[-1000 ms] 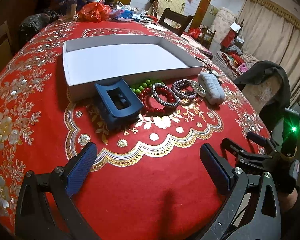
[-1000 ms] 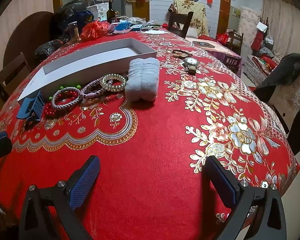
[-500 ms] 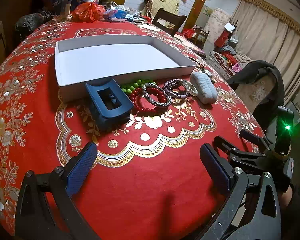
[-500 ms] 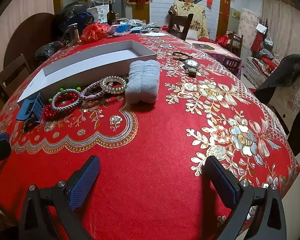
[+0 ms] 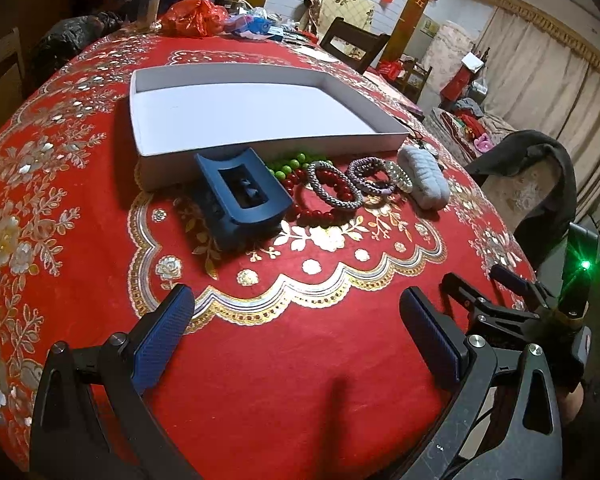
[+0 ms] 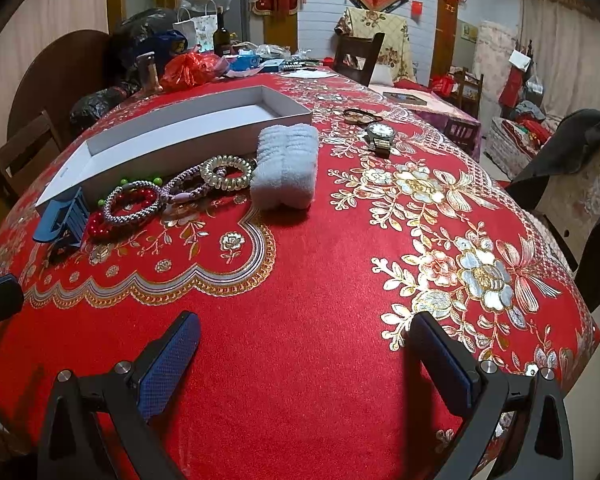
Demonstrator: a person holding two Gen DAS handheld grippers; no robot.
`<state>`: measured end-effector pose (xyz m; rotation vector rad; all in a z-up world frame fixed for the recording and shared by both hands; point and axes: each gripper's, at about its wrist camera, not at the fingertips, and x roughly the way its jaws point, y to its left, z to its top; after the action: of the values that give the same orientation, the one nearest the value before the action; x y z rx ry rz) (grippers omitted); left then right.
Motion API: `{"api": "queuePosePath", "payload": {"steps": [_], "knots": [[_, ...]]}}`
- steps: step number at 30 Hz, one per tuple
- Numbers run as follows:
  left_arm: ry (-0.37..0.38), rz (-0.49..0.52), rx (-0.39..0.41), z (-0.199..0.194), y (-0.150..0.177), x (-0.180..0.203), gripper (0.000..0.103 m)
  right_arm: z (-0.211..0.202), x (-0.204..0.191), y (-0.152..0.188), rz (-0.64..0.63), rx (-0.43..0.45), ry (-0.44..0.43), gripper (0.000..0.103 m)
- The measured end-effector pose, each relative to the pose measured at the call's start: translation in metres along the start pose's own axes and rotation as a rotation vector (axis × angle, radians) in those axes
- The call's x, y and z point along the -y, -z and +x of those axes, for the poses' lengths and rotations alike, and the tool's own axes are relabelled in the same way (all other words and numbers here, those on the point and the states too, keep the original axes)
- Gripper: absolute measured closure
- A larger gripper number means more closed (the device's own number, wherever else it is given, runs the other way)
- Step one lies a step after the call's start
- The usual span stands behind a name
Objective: Organize jewelry
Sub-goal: 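Lower the left gripper onto the dark blue claw clip and close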
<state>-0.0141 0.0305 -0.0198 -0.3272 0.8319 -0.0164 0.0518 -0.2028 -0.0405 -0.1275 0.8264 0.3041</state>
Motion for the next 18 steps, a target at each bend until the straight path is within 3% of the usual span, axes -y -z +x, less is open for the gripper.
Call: {"api": "queuePosePath", "payload": {"steps": [6, 18], "knots": [[-0.016, -0.026, -0.010, 0.001, 0.003, -0.011, 0.000, 0.001, 0.000, 0.000, -0.007, 0.007, -0.008, 0.000], [0.048, -0.105, 0.031, 0.004, -0.014, -0.030, 0.001, 0.003, 0.003, 0.000, -0.026, 0.037, -0.026, 0.000]]}}
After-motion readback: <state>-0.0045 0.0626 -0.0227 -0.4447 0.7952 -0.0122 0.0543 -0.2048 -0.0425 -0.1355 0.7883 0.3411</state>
